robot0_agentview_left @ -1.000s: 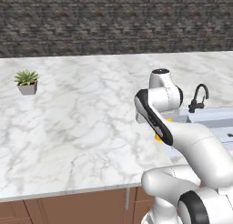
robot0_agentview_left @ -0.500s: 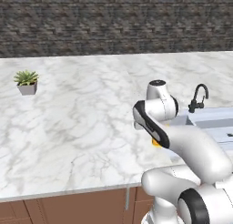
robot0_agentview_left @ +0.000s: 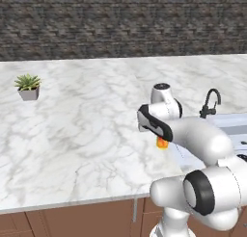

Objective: Pick the cup and bowl from the counter and place them on the counter next to the sink.

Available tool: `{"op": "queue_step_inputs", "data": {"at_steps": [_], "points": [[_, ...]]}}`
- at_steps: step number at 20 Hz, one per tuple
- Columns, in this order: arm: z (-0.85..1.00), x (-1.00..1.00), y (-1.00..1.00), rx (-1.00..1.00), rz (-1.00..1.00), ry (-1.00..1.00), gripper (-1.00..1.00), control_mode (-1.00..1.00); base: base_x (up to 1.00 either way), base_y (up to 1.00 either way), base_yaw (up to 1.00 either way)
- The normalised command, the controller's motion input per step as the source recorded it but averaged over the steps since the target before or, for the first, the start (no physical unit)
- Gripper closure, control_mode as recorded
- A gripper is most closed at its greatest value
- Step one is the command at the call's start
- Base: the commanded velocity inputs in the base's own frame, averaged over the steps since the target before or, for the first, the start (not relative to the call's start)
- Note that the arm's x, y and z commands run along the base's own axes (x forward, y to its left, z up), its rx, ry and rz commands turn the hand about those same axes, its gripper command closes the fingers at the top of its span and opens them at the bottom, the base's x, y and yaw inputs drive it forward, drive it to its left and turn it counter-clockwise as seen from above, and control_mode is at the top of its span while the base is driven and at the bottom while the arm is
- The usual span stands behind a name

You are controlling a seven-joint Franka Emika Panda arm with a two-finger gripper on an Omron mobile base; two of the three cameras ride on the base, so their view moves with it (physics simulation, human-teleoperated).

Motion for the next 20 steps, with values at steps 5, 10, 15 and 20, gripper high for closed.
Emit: {"op": "queue_step_inputs", "data": {"at_steps": [5, 10, 15, 20], "points": [[-0.30, 0.23, 0.00, 0.00, 0.00, 0.00, 1.00, -1.00, 0.00, 0.00, 0.00], [-0.34, 0.09, 0.00, 0.00, 0.00, 0.00, 1.00, -1.00, 0.00, 0.00, 0.00], [-0.25, 0.09, -0.01, 0.00, 0.00, 0.00, 1.00, -1.00, 0.00, 0.00, 0.00], [-0.24, 0.01, 0.00, 0.00, 0.00, 0.00, 1.00, -1.00, 0.00, 0.00, 0.00]]}}
